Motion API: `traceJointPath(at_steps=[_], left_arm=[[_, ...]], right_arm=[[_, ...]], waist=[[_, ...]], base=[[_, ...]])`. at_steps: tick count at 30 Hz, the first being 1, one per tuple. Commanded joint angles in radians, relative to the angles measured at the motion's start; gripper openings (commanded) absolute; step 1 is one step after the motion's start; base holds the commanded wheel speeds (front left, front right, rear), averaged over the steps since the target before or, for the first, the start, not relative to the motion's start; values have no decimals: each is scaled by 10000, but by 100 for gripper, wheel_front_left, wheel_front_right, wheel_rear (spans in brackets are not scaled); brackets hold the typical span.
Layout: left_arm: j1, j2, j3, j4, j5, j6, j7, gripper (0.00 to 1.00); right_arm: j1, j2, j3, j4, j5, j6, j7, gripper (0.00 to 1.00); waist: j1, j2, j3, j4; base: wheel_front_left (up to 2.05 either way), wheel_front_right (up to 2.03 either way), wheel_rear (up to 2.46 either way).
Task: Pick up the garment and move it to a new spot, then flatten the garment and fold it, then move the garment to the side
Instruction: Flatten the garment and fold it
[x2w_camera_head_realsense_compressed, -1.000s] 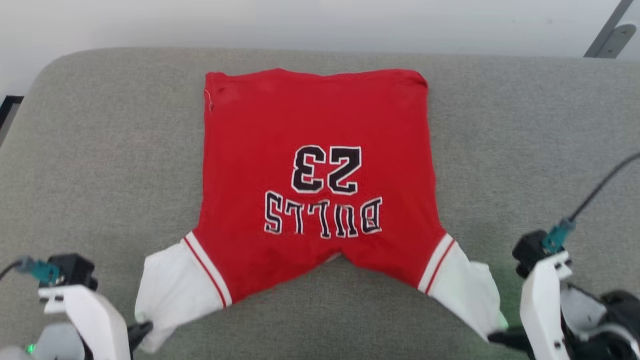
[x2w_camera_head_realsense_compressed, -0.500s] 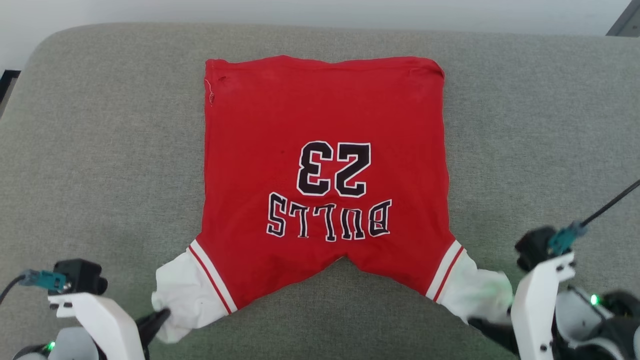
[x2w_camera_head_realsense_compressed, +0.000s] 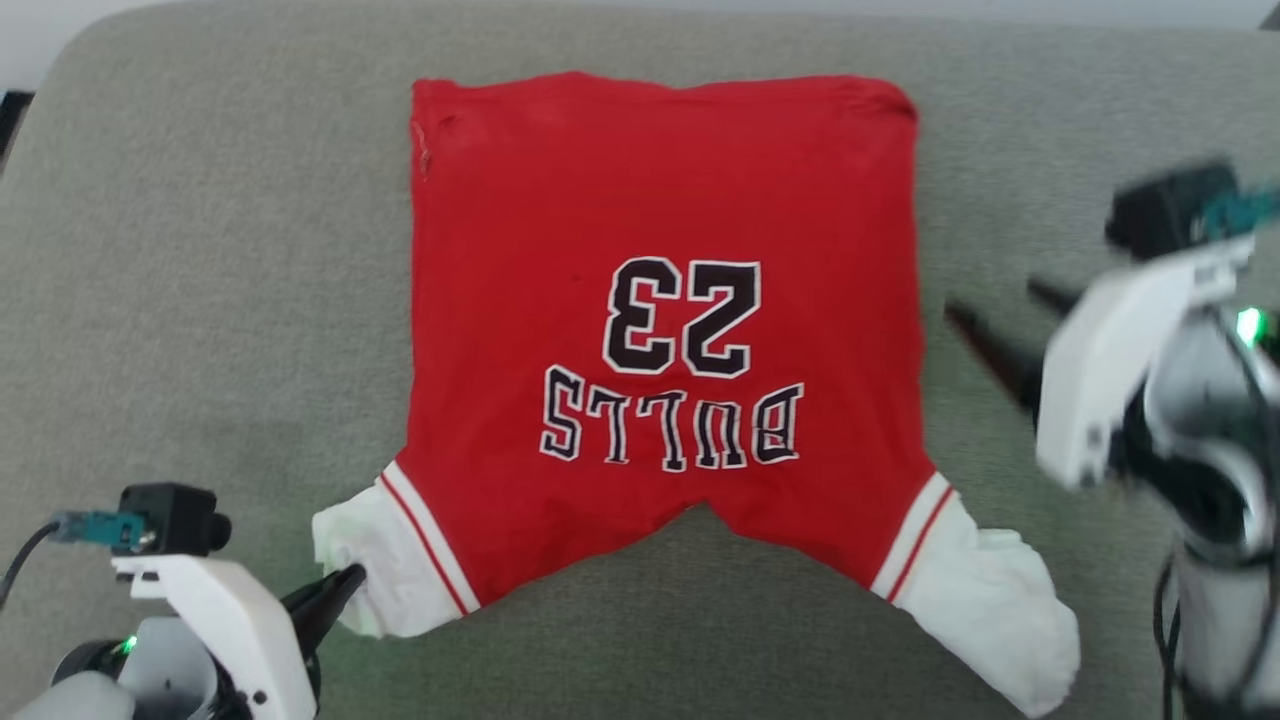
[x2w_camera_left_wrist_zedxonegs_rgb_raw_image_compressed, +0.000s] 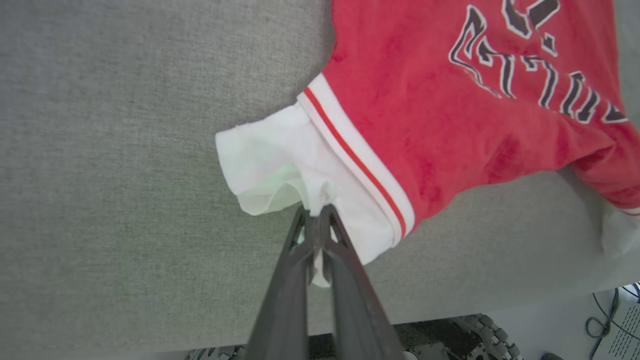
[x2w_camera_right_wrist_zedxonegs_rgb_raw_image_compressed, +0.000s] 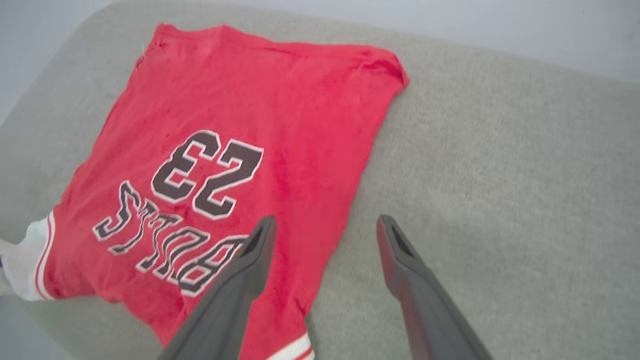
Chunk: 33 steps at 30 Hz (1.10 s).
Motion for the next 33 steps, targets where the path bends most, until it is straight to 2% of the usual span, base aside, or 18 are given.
traceJointPath(at_steps=[1, 3, 8, 14, 19, 23, 29, 30, 31, 33], left_arm=[[-149, -98, -10, 27, 146, -61, 27, 0], [-386, -214, -53, 90, 182, -158, 84, 0], [-912, -609, -256, 297, 418, -439, 265, 0], [-1420, -1110, -474, 674, 626, -792, 390, 0], [-1800, -1558, -620, 1092, 703, -1114, 476, 0], [-2051, -1873, -725, 1458, 725, -1374, 496, 0], [-2333, -2221, -848, 1946, 768, -1642, 571, 0], [-2375, -2267, -862, 2010, 765, -1685, 590, 0], [-2415, -2303, -867, 2072, 763, -1726, 583, 0], [-2475, -2334, -853, 2176, 764, -1755, 561, 0]], right_arm=[[-197, 35, 5, 127, -47, -4, -156, 100], [-994, 163, -120, 1081, -244, -4, -758, 100], [-2910, 22, -229, 3650, -795, -4, -2124, 100], [-4916, -246, -701, 6735, -1705, -4, -2844, 100], [-6124, -422, -1269, 8862, -2707, -4, -2582, 100], [-6708, -295, -1995, 10337, -3272, -4, -1850, 100], [-6324, -98, -2834, 12248, -4392, -4, -556, 100], [-6254, -39, -2888, 12456, -4543, -4, -426, 54], [-6225, -56, -2926, 12557, -4683, -2, -422, 0], [-6328, -116, -2829, 12593, -4853, -2, -752, 0]], waist=[[0, 0, 129, 142], [0, 0, 274, 316], [0, 0, 652, 820], [0, 0, 1224, 1435], [0, 0, 1636, 1953], [0, 0, 1838, 2286], [0, 0, 1909, 2580], [0, 0, 1901, 2599], [0, 0, 1898, 2611], [0, 0, 1876, 2606]], base=[[0, 0, 0], [0, 0, 0], [0, 0, 0], [0, 0, 0], [0, 0, 0], [0, 0, 0], [0, 0, 0], [0, 0, 0], [0, 0, 0], [0, 0, 0]])
